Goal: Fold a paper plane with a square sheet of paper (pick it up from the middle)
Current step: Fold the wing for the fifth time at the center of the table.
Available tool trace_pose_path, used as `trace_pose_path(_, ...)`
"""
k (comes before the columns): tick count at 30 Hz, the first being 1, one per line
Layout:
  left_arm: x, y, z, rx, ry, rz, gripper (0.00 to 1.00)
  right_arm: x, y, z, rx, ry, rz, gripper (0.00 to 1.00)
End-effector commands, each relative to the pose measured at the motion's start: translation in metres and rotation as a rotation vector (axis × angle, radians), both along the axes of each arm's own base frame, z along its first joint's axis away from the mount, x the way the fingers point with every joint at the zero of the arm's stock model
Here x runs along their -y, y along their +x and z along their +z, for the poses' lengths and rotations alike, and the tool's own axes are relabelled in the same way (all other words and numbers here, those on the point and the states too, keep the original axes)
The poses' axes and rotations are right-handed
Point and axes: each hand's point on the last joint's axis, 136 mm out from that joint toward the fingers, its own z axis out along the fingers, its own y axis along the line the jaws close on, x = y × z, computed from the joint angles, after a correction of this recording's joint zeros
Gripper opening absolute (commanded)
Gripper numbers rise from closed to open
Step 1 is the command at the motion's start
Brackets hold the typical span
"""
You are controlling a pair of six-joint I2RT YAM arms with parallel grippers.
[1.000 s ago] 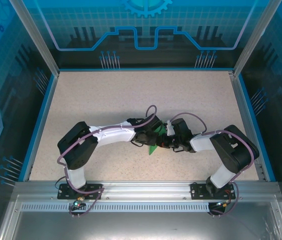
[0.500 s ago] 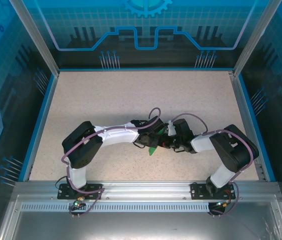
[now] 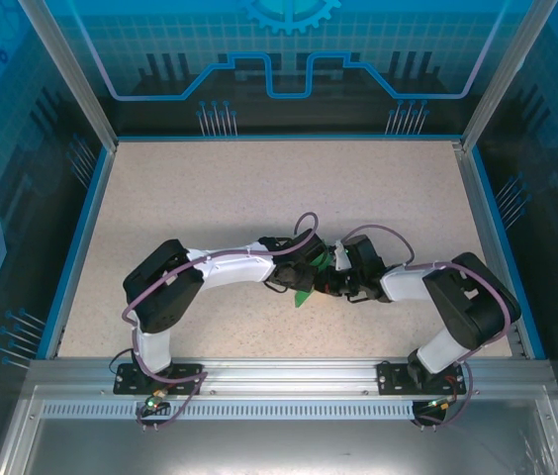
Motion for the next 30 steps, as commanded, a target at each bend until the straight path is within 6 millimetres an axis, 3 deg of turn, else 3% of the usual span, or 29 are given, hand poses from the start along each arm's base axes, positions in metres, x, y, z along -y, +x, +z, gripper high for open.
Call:
trace_pose_path(1, 0.01, 0.003, 0.004, -0.014, -0.032, -0.019, 0.0, 0.015, -0.009, -0.026, -0.071, -0.09, -0.018, 0.0)
trace_pose_path(8, 0.025, -0.002, 0.009, -0.051, -0.112, -0.024, 0.0, 0.018, -0.014, -0.033, -0.091, -0.088, -0.034, 0.0)
trace_pose_path(19, 0.028, -0.008, -0.004, -0.11, -0.151, 0.015, 0.01, 0.015, -0.014, -0.036, -0.108, -0.026, -0.048, 0.0)
trace_pose_path(30, 0.01, -0.005, -0.023, -0.147, -0.139, 0.087, 0.05, 0.015, -0.015, -0.034, -0.106, -0.005, -0.052, 0.0)
